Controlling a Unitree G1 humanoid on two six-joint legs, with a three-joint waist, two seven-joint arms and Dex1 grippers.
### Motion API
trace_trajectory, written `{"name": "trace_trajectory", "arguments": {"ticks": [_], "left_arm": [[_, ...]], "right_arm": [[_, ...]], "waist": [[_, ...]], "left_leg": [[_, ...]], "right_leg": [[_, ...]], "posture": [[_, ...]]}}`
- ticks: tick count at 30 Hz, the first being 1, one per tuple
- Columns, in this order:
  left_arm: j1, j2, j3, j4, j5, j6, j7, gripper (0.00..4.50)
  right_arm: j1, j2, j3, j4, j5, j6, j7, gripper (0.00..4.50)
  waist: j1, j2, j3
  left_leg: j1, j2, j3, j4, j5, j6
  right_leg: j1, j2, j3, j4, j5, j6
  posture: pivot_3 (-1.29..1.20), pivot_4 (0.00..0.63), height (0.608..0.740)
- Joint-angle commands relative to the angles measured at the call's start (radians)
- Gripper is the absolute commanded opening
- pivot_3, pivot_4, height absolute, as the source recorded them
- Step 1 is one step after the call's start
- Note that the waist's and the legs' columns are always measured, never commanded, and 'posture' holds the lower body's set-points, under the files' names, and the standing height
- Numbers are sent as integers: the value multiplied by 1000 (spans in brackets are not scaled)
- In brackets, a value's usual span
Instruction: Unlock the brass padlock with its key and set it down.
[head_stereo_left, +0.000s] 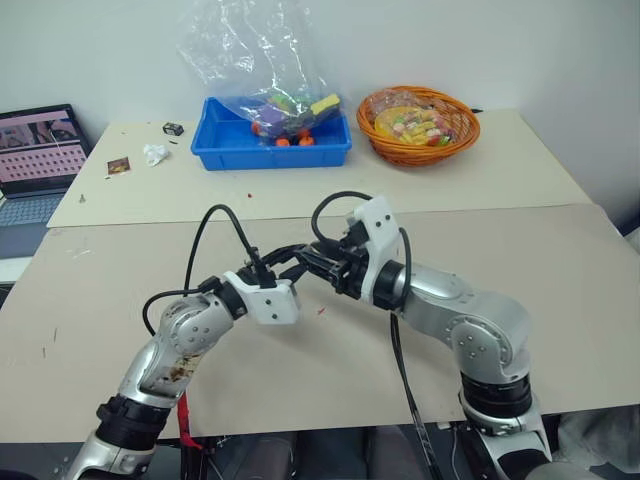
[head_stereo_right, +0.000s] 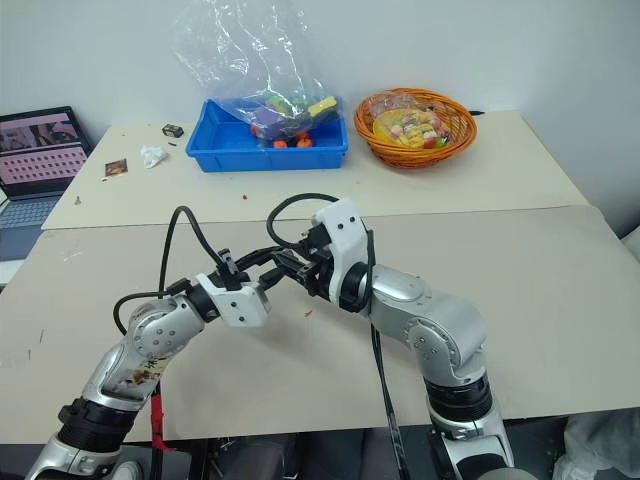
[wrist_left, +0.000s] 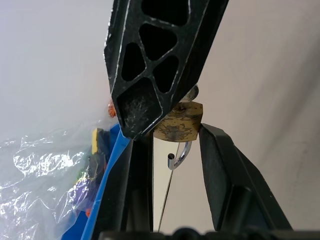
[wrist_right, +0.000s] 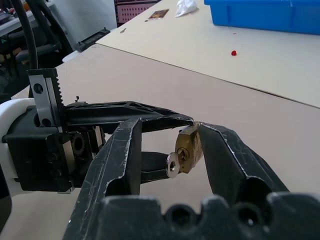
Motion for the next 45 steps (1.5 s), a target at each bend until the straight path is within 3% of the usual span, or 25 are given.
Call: {"name": "trace_trajectory", "arguments": {"ticks": [1, 3, 7, 15, 28, 44, 45], "left_arm": [[-9, -1, 10, -66, -10, -13, 10, 830], [-9, -1, 11, -66, -9, -12, 11, 830], [-6, 0, 13, -68, -7, -12, 14, 830], [-6, -2, 19, -65, -4, -15, 14, 830], [-7, -6, 15, -65, -5, -12, 12, 830], [10, -10, 36, -87, -17, 8, 21, 830], [10, -11, 39, -88, -22, 7, 24, 1330]], "right_arm": [[-16, 18, -1, 8, -7, 6, -4, 1956], [-21, 28, 2, 18, -10, 5, -5, 1536], [-33, 66, 5, 33, -11, 4, -12, 91], [-33, 137, 8, 29, 3, 27, -18, 72], [-11, 110, -15, 27, 47, 56, 64, 72], [2, 194, -82, 41, 62, 106, 48, 72], [2, 195, -85, 41, 61, 105, 48, 72]], "waist": [[0, 0, 0], [0, 0, 0], [-2, 0, 0], [-1, 0, 0], [-2, 0, 0], [-2, 0, 0], [-2, 0, 0]], "left_leg": [[0, 0, 0, 0, 0, 0], [0, 0, 0, 0, 0, 0], [0, 0, 0, 0, 0, 0], [0, 0, 0, 0, 0, 0], [0, 0, 0, 0, 0, 0], [0, 0, 0, 0, 0, 0], [0, 0, 0, 0, 0, 0]], "right_leg": [[0, 0, 0, 0, 0, 0], [0, 0, 0, 0, 0, 0], [0, 0, 0, 0, 0, 0], [0, 0, 0, 0, 0, 0], [-1, 0, 0, 0, 0, 0], [-1, 0, 0, 1, 0, 0], [-1, 0, 0, 1, 0, 0]], "posture": [[0, 150, 740], [0, 150, 740], [0, 150, 740], [0, 150, 740], [0, 150, 740], [0, 150, 740], [0, 150, 740]]}}
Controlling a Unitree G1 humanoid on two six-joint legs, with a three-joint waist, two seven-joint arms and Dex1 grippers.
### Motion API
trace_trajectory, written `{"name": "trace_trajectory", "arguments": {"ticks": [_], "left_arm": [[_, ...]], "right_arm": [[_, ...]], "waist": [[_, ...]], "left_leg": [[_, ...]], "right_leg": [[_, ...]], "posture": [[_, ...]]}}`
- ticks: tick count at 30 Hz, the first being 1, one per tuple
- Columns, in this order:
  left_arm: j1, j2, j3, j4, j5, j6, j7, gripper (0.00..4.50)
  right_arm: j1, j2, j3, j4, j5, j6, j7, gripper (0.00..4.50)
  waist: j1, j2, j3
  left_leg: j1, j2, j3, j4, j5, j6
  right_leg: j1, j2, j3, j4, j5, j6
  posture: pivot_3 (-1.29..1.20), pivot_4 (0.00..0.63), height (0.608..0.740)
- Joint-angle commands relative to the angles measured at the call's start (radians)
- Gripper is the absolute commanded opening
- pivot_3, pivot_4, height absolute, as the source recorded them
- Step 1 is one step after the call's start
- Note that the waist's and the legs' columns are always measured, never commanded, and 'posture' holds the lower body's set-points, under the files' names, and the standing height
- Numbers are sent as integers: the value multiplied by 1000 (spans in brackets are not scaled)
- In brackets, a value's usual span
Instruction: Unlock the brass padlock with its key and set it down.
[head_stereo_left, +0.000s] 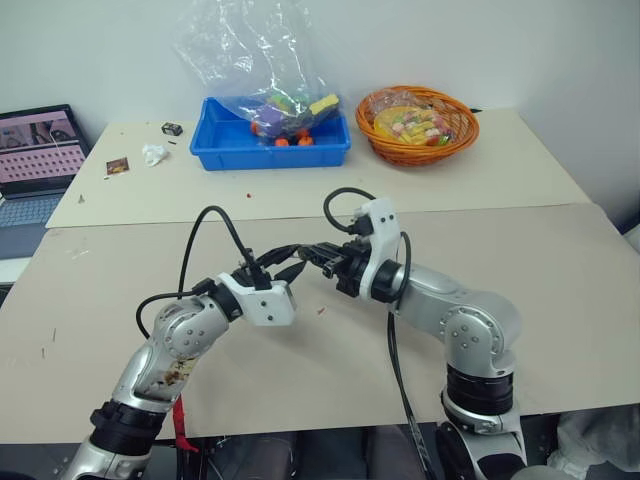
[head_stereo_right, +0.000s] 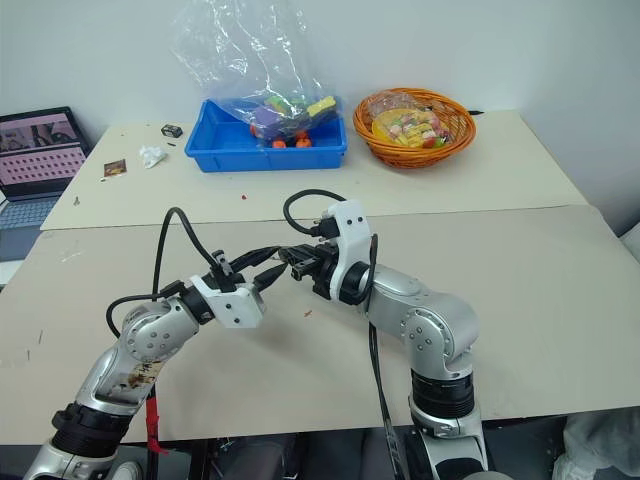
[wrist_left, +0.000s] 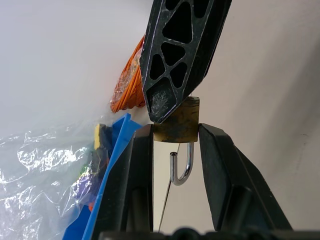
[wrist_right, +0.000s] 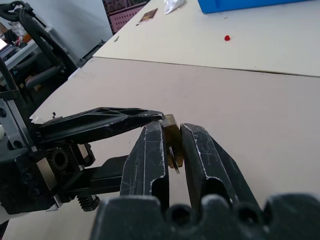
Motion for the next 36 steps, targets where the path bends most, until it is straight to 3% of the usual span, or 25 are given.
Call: {"name": "trace_trajectory", "arguments": {"ticks": [1, 2, 8, 14, 21, 24, 28, 33, 36], "left_arm": [[-14, -17, 20, -62, -29, -3, 24, 1833], [-14, -17, 21, -63, -32, -2, 23, 1964], [-23, -14, 16, -56, -14, 3, 19, 4170], [-2, 10, 28, -68, -75, -10, -23, 4219], [41, 38, 81, -142, -377, 109, -166, 4219], [65, 72, 109, -246, -622, 282, -270, 4219], [38, 93, 136, -340, -857, 547, -271, 4219], [-65, 89, 189, -314, -1168, 948, -159, 4219], [-102, 94, 195, -292, -1313, 1113, -136, 4219]], "right_arm": [[-5, 41, 28, -20, 67, 20, 34, 72], [-5, 42, 26, -20, 67, 20, 33, 71], [0, 43, 24, -25, 78, 21, 28, 66], [-2, 28, 11, -15, 67, 4, 30, 66], [-18, -41, -34, 32, 53, -34, 58, 65], [-22, -141, -70, 88, 36, -71, 118, 65], [-25, -248, -89, 126, 59, -115, 229, 65], [-44, -361, -114, 125, 182, -132, 476, 65], [-48, -399, -153, 85, 354, -99, 628, 65]], "waist": [[-1, 0, 0], [-2, 0, 0], [-1, 0, 0], [-3, 0, 0], [-3, 0, 0], [-5, 0, 0], [-1, 0, 0], [-5, -1, 0], [-9, -1, 1]], "left_leg": [[0, 0, 0, 0, 0, 0], [0, 0, 0, 0, 0, 0], [0, 0, 0, 0, 0, 0], [0, 0, 0, 0, 0, 0], [0, 1, 0, 0, 0, 0], [0, 1, 0, 0, 0, 0], [0, 1, 0, 0, 0, 0], [0, 2, 0, 0, 0, 0], [1, 3, 0, 0, 0, 0]], "right_leg": [[0, 0, 0, 0, 0, 0], [0, 0, 0, 0, 0, 0], [0, 0, 0, 0, 0, 0], [0, 1, 0, 0, 0, 0], [0, 1, 0, 0, 0, 0], [0, 1, 0, 0, 0, 0], [1, 1, 0, -1, 0, 0], [2, 1, 0, 0, -4, 7], [2, 2, -1, -1, -4, 7]], "posture": [[0, 150, 740], [0, 150, 740], [0, 150, 740], [0, 150, 740], [0, 150, 740], [0, 150, 740], [0, 150, 740], [0, 150, 740], [0, 150, 740]]}}
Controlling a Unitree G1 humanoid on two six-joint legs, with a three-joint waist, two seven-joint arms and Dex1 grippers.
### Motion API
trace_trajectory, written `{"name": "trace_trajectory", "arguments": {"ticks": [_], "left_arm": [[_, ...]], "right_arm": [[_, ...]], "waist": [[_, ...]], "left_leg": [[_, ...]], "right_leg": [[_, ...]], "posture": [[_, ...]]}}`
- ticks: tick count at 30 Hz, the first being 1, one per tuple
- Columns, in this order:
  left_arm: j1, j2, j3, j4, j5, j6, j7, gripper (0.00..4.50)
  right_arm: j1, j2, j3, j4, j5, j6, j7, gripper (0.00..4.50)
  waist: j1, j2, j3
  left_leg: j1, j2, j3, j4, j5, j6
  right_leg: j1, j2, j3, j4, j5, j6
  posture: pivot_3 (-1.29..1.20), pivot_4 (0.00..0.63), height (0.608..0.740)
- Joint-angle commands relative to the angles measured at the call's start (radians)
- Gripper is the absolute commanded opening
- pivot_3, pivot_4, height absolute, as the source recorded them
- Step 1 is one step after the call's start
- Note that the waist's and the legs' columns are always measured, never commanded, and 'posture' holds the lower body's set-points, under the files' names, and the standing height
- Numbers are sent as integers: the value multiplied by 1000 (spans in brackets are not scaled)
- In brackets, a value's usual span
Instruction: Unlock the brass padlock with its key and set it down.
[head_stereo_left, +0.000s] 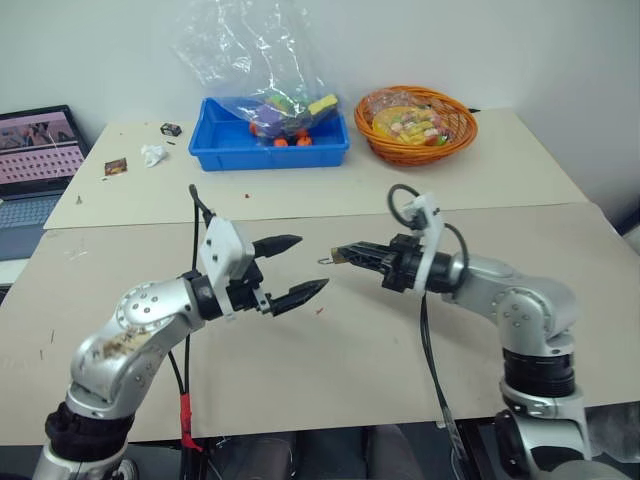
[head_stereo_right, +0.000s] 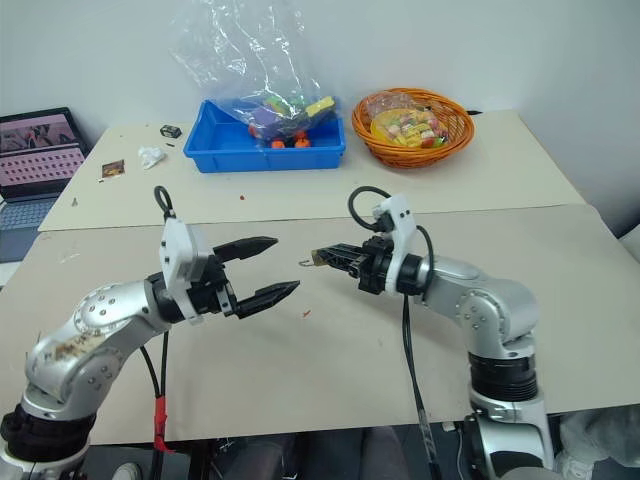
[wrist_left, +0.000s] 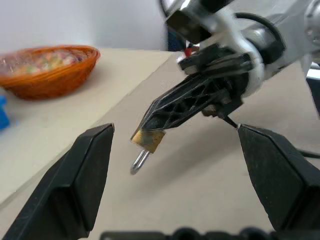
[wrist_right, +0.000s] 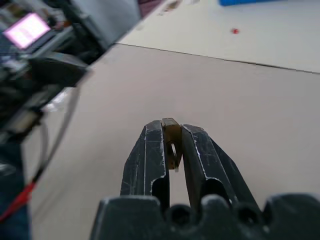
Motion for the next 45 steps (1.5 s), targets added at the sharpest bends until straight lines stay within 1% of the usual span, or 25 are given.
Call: {"name": "trace_trajectory", "arguments": {"ticks": [1, 2, 3, 5, 6, 7, 8, 10, 12, 14, 19, 23, 25, 27, 31, 34, 37, 41, 45], "left_arm": [[-35, 4, 20, 10, -159, 165, 26, 4219], [-39, 3, 20, 10, -189, 192, 26, 3951], [-43, 0, 22, 3, -207, 201, 27, 3951], [-51, -1, 26, -7, -233, 220, 33, 3205], [-55, -2, 35, -9, -267, 238, 39, 2921], [-59, -2, 40, -9, -292, 253, 46, 2397], [-64, -1, 45, -7, -318, 268, 51, 2166], [-74, -1, 51, -5, -347, 282, 68, 1317], [-76, -11, 70, 5, -395, 294, 97, 518], [-70, -5, 76, 9, -420, 307, 108, 51], [-51, 22, 64, -5, -417, 321, 127, 51], [-36, 42, 57, 0, -392, 310, 111, 51], [-29, 64, 43, 18, -337, 292, 94, 51], [-34, 81, 20, 57, -234, 240, 81, 51], [-111, 46, 16, 131, -84, 122, 98, 51], [-151, 17, 18, 138, -50, 80, 84, 51], [-157, 15, 10, 94, -62, 81, 46, 51], [-161, 10, 26, 53, -148, 154, 38, 51], [-163, 19, 24, 68, -135, 159, 27, 51]], "right_arm": [[-38, -24, -66, -69, 225, 10, 180, 65], [-47, -29, -71, -59, 257, 12, 204, 65], [-60, -34, -70, -36, 264, 7, 216, 65], [-78, -41, -58, 6, 255, -8, 220, 65], [-90, -45, -41, 45, 224, -23, 219, 65], [-95, -53, -19, 76, 185, -46, 229, 65], [-99, -61, 0, 103, 153, -66, 239, 65], [-103, -69, 22, 127, 120, -91, 254, 65], [-108, -65, 22, 134, 123, -94, 257, 65], [-109, -63, 28, 139, 114, -102, 258, 65], [-106, -62, 24, 141, 118, -103, 259, 65], [-108, -67, 10, 138, 132, -92, 257, 65], [-108, -72, 2, 136, 145, -84, 261, 65], [-104, -80, 0, 131, 149, -84, 266, 65], [-84, -86, 5, 120, 152, -88, 268, 65], [-79, -82, 6, 116, 153, -93, 260, 65], [-78, -75, 5, 119, 146, -100, 244, 65], [-86, -67, -1, 153, 121, -118, 214, 65], [-105, -59, -9, 177, 110, -128, 191, 65]], "waist": [[-3, 0, 0], [-6, -1, 0], [-7, -1, 0], [-7, -1, 0], [-5, -1, 0], [-4, -1, 0], [-2, -1, 0], [4, -1, 0], [5, -1, 0], [6, -1, 0], [10, -1, 0], [11, -1, 0], [10, -1, 0], [12, -1, 0], [14, -2, 1], [16, -2, 1], [14, -2, 1], [10, -2, 1], [11, -2, 1]], "left_leg": [[0, 0, 0, 0, 0, 0], [-1, 1, 0, 0, 0, 0], [-1, 1, 0, 0, 0, 0], [0, 1, 0, 0, 0, 0], [0, 1, 0, 0, 0, 0], [0, 1, 0, 0, 0, 0], [1, 2, 0, 0, 0, 0], [1, 2, 0, 0, 0, 0], [-1, 2, 1, 0, 0, 0], [-1, 2, 1, 0, 0, -1], [-2, 2, 1, 0, -1, -1], [-2, 4, 1, 0, -1, -1], [-2, 6, 1, 0, -1, -2], [-2, 7, 1, 0, -1, -2], [-2, 7, 2, 0, -1, -2], [-3, 8, 2, 0, -1, -2], [-3, 8, 2, 0, -1, -3], [-4, 8, 2, 0, -2, -3], [-2, 8, 2, 0, -1, -4]], "right_leg": [[0, 0, 0, 0, 0, -1], [0, 0, 0, 0, 1, -1], [0, 1, 0, 0, 2, -4], [0, 0, 0, 0, 4, -6], [0, 0, 0, -1, 4, -6], [1, 1, 0, -1, 4, -7], [1, 1, 0, -1, 4, -7], [0, 1, 0, -1, 4, -6], [-1, 1, 0, -1, 5, -8], [-1, 1, 1, -1, 5, -9], [-1, 1, 0, -4, 6, -11], [0, 4, 0, -7, 7, -13], [0, 5, 1, -8, 8, -14], [-1, 6, 1, -8, 8, -14], [0, 7, 1, -9, 9, -15], [0, 8, 1, -10, 10, -15], [-1, 7, 1, -10, 10, -15], [-2, 8, 2, -10, 10, -15], [-1, 9, 2, -9, 10, -15]], "posture": [[0, 150, 740], [0, 150, 740], [0, 150, 740], [0, 150, 740], [0, 150, 740], [0, 150, 740], [0, 150, 740], [0, 150, 740], [0, 150, 740], [0, 150, 740], [0, 150, 740], [0, 150, 740], [0, 150, 740], [0, 150, 740], [0, 150, 740], [0, 150, 740], [0, 150, 740], [0, 150, 740], [0, 150, 740]]}}
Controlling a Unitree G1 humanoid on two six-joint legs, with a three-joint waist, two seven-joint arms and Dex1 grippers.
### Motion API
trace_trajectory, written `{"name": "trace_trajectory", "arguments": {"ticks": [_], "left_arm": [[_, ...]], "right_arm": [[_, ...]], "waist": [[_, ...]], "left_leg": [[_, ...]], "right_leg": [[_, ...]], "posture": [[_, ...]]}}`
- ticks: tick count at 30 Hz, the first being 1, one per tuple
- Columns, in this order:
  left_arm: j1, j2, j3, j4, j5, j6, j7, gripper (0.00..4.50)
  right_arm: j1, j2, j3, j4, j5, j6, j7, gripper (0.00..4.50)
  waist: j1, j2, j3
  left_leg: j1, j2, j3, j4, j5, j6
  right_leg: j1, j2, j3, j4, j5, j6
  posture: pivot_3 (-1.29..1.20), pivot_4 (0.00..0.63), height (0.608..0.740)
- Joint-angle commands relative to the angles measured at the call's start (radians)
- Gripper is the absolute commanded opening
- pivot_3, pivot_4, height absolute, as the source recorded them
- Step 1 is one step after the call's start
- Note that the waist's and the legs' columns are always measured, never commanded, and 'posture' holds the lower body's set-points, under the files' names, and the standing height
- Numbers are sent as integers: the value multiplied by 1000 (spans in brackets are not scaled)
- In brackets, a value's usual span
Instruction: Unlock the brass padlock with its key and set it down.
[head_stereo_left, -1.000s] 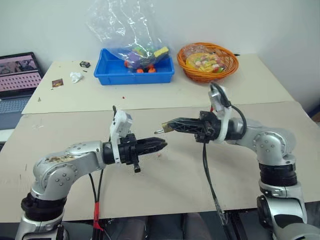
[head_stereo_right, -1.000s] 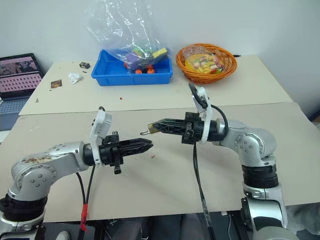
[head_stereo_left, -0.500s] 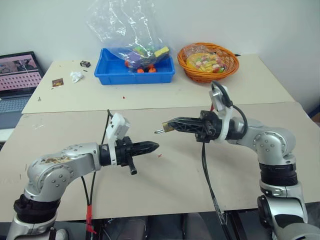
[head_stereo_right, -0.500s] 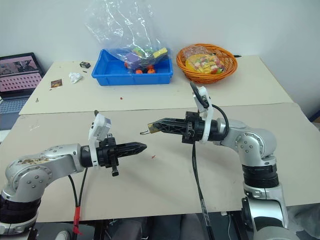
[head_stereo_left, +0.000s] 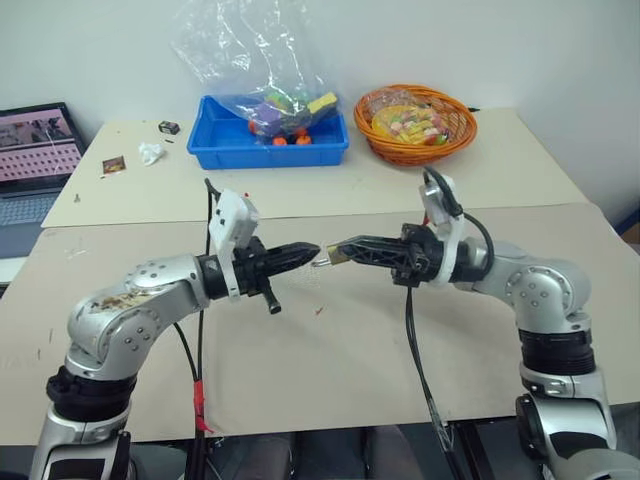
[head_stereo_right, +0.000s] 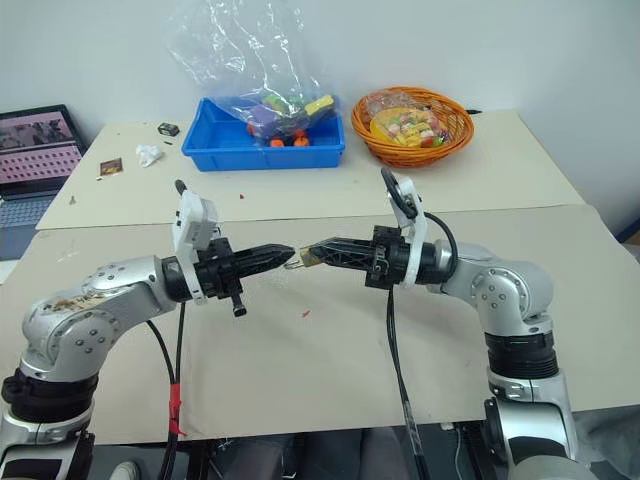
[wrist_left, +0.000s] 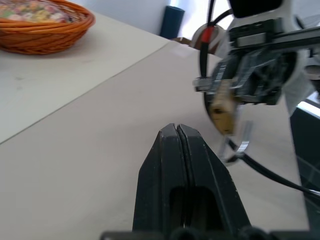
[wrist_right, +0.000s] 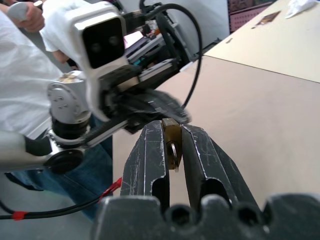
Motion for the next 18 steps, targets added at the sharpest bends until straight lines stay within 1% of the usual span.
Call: {"name": "trace_trajectory", "arguments": {"ticks": [1, 18], "left_arm": [[-18, 9, 21, -17, -4, 4, -9, 51], [-22, -7, 27, -10, -6, 19, 12, 51]], "right_arm": [[-37, 12, -42, 1, 1, -40, -17, 65], [-66, 53, -53, -33, 34, -23, -70, 65]], "waist": [[-1, 0, 0], [-1, 0, 0]], "left_leg": [[0, 0, 0, 0, 0, 0], [0, 1, 0, 0, 0, 0]], "right_leg": [[0, 0, 0, 0, 0, 0], [-1, 2, 1, 0, 1, -1]], "posture": [[0, 150, 740], [0, 150, 740]]}}
